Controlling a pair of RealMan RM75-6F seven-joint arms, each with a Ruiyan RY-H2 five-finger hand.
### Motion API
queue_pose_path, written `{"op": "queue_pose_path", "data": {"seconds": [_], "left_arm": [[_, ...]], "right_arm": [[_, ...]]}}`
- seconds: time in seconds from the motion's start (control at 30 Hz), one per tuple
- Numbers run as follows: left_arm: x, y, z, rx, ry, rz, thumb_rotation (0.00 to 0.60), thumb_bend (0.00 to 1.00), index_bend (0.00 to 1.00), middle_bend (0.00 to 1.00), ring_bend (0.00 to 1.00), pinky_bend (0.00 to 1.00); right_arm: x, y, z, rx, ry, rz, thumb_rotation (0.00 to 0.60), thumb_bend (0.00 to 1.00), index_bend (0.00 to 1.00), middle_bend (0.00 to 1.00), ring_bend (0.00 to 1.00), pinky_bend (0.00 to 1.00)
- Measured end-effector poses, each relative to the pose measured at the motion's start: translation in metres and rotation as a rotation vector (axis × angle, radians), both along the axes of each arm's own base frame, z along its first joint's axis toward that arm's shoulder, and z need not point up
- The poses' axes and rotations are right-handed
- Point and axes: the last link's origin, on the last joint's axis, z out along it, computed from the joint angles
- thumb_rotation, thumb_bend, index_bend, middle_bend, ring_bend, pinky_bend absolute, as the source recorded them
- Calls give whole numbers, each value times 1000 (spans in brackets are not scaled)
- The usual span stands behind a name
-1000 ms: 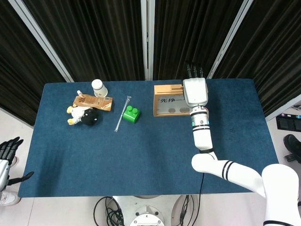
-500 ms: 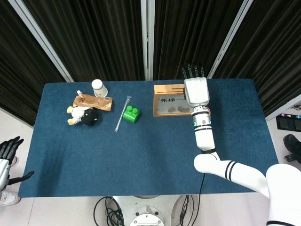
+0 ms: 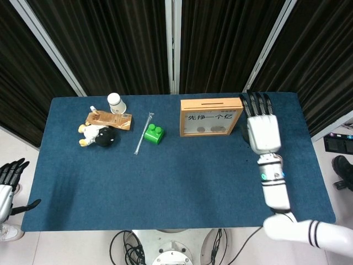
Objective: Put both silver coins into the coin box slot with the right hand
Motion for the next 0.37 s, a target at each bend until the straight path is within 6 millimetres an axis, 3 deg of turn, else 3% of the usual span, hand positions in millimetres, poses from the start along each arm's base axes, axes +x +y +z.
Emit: {"op": "queue_pose_path", "data": {"seconds": [0.2,0.37], "left_arm": [[6,2,-1,3,38,-8,600,84,64,11,0,0],[9,2,-2,-5,66,-11,600,84,64,11,0,0]], "right_arm": [[-94,99,12,67,0,-139,600,317,0,0,0,0],[-137,144,14,83,-24,-210,600,314,0,0,0,0]]}}
